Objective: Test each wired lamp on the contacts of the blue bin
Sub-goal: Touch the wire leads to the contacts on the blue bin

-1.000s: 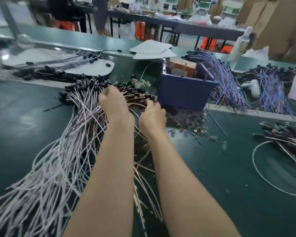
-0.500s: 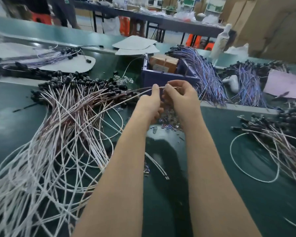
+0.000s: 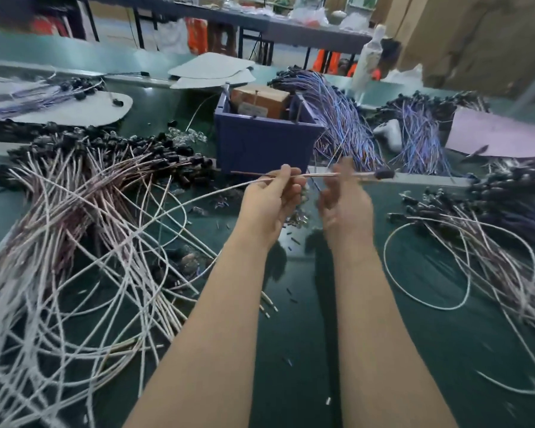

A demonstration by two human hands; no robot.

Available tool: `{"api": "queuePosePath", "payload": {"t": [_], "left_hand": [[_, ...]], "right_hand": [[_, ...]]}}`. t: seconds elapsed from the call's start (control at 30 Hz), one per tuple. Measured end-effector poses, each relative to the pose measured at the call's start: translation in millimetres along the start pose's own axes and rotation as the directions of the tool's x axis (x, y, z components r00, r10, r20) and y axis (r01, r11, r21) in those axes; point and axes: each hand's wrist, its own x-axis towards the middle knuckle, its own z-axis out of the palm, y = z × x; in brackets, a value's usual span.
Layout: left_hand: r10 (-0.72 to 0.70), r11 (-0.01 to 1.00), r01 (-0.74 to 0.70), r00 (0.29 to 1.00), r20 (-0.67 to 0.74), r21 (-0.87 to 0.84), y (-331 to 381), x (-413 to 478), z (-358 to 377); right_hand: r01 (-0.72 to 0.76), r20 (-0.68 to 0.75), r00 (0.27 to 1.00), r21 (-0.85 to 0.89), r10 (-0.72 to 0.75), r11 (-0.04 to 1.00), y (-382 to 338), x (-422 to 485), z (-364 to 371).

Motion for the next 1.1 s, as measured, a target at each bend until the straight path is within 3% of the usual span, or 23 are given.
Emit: {"api": "queuePosePath", "payload": {"t": [0.07,0.1,0.37,0.53,0.67,0.93,1.1], "left_hand": [[0.007,0.998,-0.006,1.000,-0.002,0.062,-4,1,1],[0.003,0.996,-0.002,1.000,-0.017,0.084,-4,1,0],[0.108,0.982,-0.093,0.991,-0.080,0.166,2,0,-7],[0.245,0.867,-0.172,0.964,-0.100,0.467,-5,3,-7],[0.293,0.811,-0.180,0.948,-0.121,0.556,-7,4,-11],[0.275,0.876,-0.130,0.926,-0.260,0.464,-5,1,-8],[0.183,0.961,-0.087,0.912,-0.367,0.264,3,5,-19]], "right_hand": [[0.043,0.133,0.991,-0.267,-0.008,0.963,12,-5,8],[0.073,0.140,0.990,-0.303,-0.032,0.950,16,-6,11],[0.061,-0.111,0.993,0.187,-0.041,0.981,8,0,1],[0.099,-0.137,0.988,0.171,-0.075,0.980,8,0,-1],[0.116,-0.143,0.985,0.126,-0.098,0.985,10,2,-3],[0.152,-0.184,0.973,0.069,-0.137,0.986,14,3,-3],[0.167,-0.252,0.959,0.133,-0.130,0.977,7,8,-13]]}}
